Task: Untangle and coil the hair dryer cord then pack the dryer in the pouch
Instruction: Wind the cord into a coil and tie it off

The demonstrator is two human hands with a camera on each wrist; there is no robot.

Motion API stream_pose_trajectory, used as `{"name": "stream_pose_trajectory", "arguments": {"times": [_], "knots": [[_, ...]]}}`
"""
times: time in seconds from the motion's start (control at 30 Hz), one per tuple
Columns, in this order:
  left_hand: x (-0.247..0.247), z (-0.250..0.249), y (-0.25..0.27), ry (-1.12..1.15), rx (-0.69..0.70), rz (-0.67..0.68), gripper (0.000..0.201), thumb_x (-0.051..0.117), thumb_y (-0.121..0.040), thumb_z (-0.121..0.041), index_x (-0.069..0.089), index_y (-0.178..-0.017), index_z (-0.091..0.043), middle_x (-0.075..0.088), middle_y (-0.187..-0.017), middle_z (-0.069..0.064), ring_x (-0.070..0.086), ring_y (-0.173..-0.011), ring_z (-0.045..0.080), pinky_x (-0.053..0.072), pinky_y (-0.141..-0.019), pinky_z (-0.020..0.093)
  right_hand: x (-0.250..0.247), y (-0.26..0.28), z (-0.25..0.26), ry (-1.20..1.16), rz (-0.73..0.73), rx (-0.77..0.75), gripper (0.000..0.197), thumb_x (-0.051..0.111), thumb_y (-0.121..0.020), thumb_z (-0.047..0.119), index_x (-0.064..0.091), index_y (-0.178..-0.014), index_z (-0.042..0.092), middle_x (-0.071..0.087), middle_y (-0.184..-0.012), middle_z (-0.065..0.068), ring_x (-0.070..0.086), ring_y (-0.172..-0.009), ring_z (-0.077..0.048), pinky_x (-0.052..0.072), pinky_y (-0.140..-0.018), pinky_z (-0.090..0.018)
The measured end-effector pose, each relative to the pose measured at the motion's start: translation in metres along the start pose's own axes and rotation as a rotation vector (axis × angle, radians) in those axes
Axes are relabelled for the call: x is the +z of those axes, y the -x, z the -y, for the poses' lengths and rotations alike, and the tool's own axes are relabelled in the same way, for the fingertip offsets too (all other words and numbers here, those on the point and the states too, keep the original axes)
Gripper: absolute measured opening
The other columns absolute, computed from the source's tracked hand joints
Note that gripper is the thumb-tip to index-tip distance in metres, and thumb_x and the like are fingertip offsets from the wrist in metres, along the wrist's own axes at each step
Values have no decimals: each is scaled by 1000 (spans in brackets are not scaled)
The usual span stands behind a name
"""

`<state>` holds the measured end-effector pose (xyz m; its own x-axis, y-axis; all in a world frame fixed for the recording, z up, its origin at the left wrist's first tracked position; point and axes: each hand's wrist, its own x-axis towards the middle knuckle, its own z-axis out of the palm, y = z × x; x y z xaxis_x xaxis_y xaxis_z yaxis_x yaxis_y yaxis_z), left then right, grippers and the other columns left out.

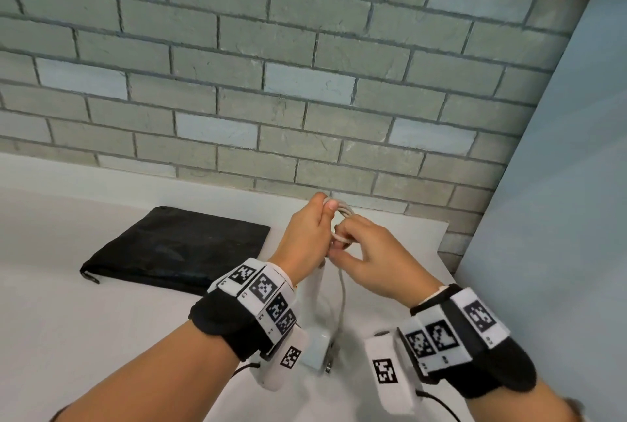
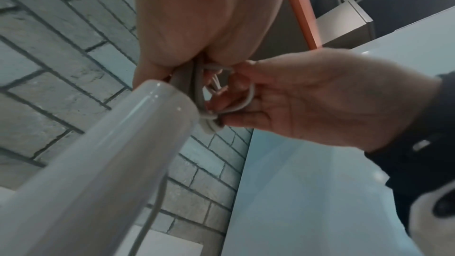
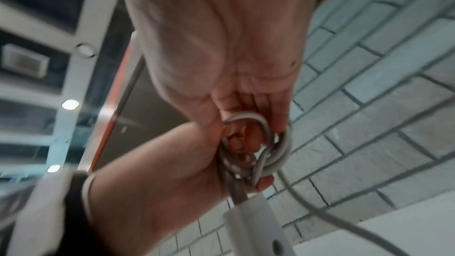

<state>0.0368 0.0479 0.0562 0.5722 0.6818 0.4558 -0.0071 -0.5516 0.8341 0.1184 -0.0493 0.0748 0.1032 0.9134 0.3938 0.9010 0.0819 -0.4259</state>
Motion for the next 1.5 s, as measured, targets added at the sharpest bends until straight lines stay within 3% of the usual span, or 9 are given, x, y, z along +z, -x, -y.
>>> {"name": "stream_pose_trajectory", "arguments": {"times": [0.17, 0.3, 0.5, 0.7, 0.87, 1.0, 1.13, 1.3, 1.5], "knots": [[1, 4, -2, -27, 30, -20, 28, 31, -97, -32, 41, -80, -12, 45, -62, -3, 45, -59, 16, 40, -59, 28, -15, -1, -13, -306, -131, 148, 11, 62, -82, 8, 55, -74, 12, 57, -65, 1, 55, -61, -11, 45, -63, -24], [5, 5, 1, -75, 122, -47, 27, 30, -97, -32, 39, -81, -13, 41, -56, -5, 39, -50, 10, 34, -48, 18, -18, 1, -10, -676, -60, 292, 20, 54, -88, 10, 57, -68, 11, 55, -56, 2, 50, -49, -3, 39, -55, -20], [-2, 8, 0, -107, 160, -74, 26, 30, -97, -31, 38, -81, -12, 40, -56, -6, 37, -47, 7, 35, -43, 13, -13, 18, -18, -751, 20, 216, 16, 54, -88, 20, 60, -79, 8, 68, -80, -3, 66, -91, -11, 47, -87, -17], [5, 3, 4, -157, 244, 82, 28, 43, -92, -37, 38, -89, -10, 46, -64, -15, 51, -58, -8, 37, -50, 9, -34, 9, -13, -751, -242, 329, 19, 54, -88, 13, 57, -70, 9, 39, -37, 9, 38, -36, -8, 43, -50, -24], [-5, 8, 1, -227, 254, 111, 18, 41, -94, -35, 37, -87, -19, 50, -78, -12, 51, -68, 1, 42, -60, 10, -58, 13, -1, -963, -152, 331, 13, 57, -81, 17, 58, -72, 8, 36, -41, 7, 32, -36, -6, 38, -38, -18], [-7, 11, -1, -235, 250, 91, 18, 40, -95, -31, 39, -84, -17, 52, -79, -8, 51, -71, 4, 40, -61, 13, -81, 20, 17, -881, -93, 107, 28, 58, -71, 28, 61, -89, 6, 60, -54, 2, 54, -49, -10, 53, -70, -34], [-4, 6, 0, -170, 203, 116, 20, 37, -97, -26, 36, -82, -14, 47, -75, -7, 54, -67, 14, 52, -61, 17, -92, 14, 29, -778, -265, 42, 20, 46, -88, 17, 64, -86, 10, 60, -53, 3, 35, -40, -5, 31, -42, -13], [-6, 11, -2, -324, 222, 36, 18, 34, -96, -31, 33, -84, -18, 40, -64, -11, 39, -54, 6, 34, -48, 16, -82, 7, 5, -342, -596, 54, 18, 45, -94, 14, 62, -88, 10, 56, -58, 3, 45, -44, 1, 33, -46, -6], [-11, 15, 0, -359, 226, 54, 24, 32, -96, -35, 36, -85, -15, 41, -59, -6, 39, -52, 11, 30, -48, 24, -47, 2, -42, 190, -536, 103, 25, 46, -91, 8, 61, -109, 15, 57, -104, -6, 50, -100, -24, 33, -84, -27]]}}
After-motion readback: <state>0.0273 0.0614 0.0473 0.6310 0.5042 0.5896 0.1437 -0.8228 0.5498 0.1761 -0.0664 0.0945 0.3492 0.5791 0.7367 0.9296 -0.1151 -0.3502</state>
